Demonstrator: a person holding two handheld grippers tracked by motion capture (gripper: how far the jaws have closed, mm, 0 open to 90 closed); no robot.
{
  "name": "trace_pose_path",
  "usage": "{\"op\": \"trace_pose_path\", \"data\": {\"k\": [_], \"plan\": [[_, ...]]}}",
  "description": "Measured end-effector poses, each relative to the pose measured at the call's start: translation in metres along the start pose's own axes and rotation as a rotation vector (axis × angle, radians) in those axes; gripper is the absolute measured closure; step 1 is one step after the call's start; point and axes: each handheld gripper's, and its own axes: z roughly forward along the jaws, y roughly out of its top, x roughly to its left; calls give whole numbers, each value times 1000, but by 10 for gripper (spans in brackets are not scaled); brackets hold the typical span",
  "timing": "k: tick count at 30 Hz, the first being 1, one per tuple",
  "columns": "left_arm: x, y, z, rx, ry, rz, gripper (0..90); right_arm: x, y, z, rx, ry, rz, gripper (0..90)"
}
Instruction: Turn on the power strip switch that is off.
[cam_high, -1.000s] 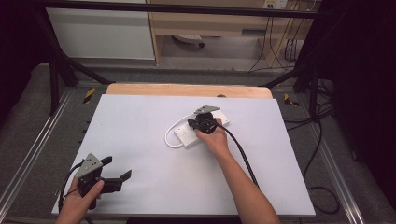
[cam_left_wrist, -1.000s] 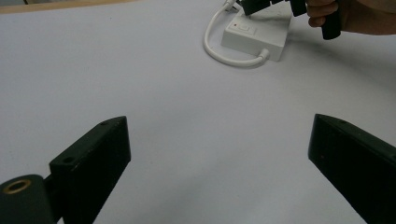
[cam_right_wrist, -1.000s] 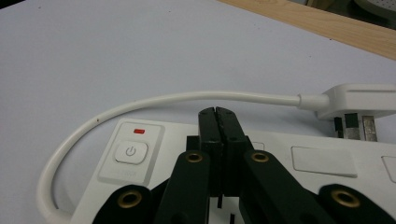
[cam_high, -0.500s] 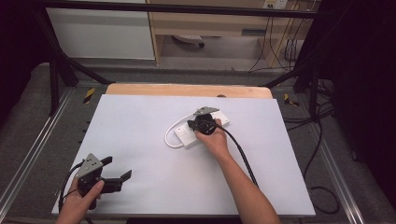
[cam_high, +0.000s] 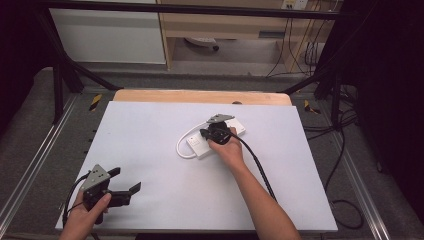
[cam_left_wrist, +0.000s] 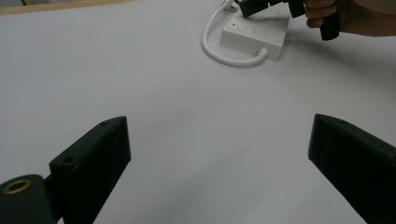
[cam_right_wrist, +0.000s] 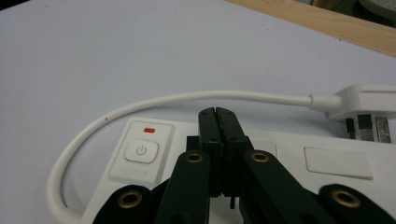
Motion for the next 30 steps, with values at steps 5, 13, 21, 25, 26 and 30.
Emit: {"op": "trace_pose_path", "data": {"k": [5, 13, 21, 25, 26, 30], "plan": [[1, 1, 1, -9, 6, -9, 59, 3, 4, -3, -24, -3, -5, 900], [0, 0, 4, 2, 19, -8, 60, 2, 8, -8, -20, -9, 3, 900], [0, -1, 5, 13, 18, -11, 60, 2, 12, -16, -30, -5, -8, 900], [-1, -2, 5, 19, 17, -6, 60, 4, 15, -20, -36, -1, -15, 900], [-1, -2, 5, 21, 16, -4, 60, 4, 15, -21, -40, -1, -12, 900], [-1, -2, 5, 24, 15, -4, 60, 3, 18, -24, -45, -7, 6, 890]]}}
